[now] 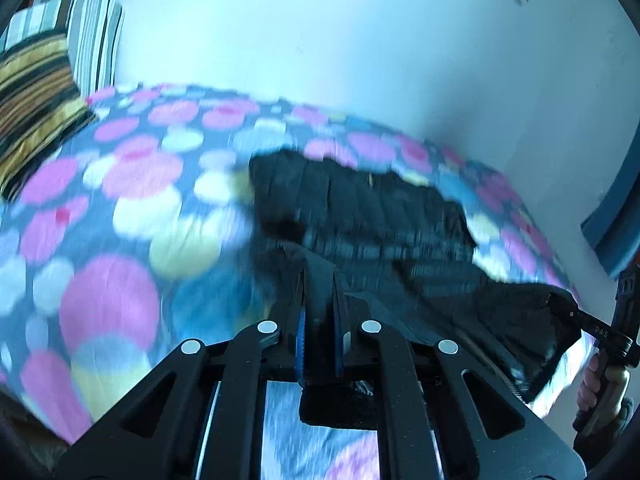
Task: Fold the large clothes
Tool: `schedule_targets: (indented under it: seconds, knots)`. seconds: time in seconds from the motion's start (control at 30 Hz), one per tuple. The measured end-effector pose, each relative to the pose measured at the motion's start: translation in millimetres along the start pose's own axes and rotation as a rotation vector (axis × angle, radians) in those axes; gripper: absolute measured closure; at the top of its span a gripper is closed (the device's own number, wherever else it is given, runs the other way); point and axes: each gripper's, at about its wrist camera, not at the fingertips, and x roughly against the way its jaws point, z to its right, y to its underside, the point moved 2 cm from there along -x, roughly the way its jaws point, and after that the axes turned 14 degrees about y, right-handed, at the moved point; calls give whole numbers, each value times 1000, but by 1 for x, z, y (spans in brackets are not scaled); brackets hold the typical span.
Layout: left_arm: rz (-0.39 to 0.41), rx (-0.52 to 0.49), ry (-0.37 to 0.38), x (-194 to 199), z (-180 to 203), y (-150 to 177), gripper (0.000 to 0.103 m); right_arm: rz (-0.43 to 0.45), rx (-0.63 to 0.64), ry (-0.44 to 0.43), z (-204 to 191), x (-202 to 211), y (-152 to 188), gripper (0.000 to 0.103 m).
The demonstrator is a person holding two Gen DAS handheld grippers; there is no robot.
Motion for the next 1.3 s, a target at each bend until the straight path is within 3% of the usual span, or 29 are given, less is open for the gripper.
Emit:
schedule_targets:
  seconds: [0.17,0.37,0.53,0.67,0.8,1.07,1.3]
  knots:
    - [25,-35,-26,-41,-4,-68,93,38,-66,-24,3,-23,-62,95]
    - [-38,-17,-65,-123,-31,-121,93,-4,-157,-38,12,-97,-127,95]
    - [-130,25,-119,-197,-63,-132,93,-85,-185,19,24,-174,-152,95]
    - [-196,58,-146,-247,-92,-125,93,-178,-218,64,42,-236,-150,95]
    - [-220,36,-166,-276,-102,-117,93,-229,-258,46,53,-274,-141,95]
    - [-204,36,-154,-284,-106,-113,92,-229,-271,9,56,-280,-141,94]
    - [-188,44,-123,-272,-106,-119,85,-209,-324,-65,69,-252,-146,79]
